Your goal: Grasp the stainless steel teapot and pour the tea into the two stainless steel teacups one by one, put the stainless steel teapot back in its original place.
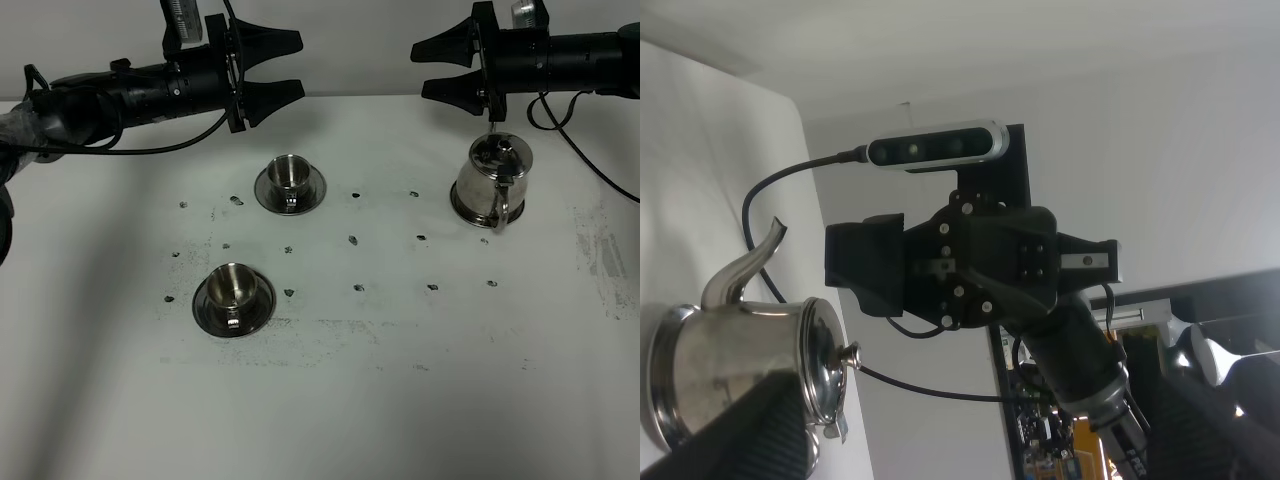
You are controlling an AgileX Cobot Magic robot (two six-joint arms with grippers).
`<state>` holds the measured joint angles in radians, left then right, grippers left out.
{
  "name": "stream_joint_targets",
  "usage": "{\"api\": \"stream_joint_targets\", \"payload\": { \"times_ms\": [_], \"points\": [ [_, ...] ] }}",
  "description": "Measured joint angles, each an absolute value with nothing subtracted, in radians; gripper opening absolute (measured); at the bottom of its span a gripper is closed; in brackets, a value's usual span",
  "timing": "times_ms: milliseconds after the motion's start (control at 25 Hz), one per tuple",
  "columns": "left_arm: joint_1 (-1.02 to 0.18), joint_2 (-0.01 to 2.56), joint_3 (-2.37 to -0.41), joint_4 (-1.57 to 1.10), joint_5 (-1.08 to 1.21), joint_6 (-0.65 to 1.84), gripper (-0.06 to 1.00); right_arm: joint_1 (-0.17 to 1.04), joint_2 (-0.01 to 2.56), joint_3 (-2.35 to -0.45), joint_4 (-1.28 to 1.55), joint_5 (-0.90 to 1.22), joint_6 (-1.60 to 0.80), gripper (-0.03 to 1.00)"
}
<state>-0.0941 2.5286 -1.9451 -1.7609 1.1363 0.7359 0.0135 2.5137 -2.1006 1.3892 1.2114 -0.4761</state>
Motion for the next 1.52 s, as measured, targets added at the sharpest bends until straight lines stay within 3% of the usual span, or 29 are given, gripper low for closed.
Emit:
{"api": "stream_joint_targets", "payload": {
  "times_ms": [640,840,1080,1320,1520],
  "points": [
    [-0.094,2.53,-2.017,-1.693,1.184,0.851,0.68,0.014,2.514,-2.134,1.352,1.212,-0.536,0.55],
    [-0.096,2.53,-2.214,-1.382,1.142,0.804,0.68,0.014,2.514,-2.268,1.136,1.212,-0.57,0.55],
    [-0.115,2.518,-2.369,-0.899,1.12,0.639,0.67,0.014,2.507,-2.414,0.839,1.214,-0.441,0.55],
    [-0.141,2.356,-2.258,-0.652,1.03,0.619,0.64,0.018,2.324,-2.333,0.613,1.216,-0.407,0.52],
    [-0.148,2.098,-1.972,-0.561,0.912,0.663,0.63,0.024,2.037,-2.087,0.495,1.209,-0.396,0.5]
  ]
}}
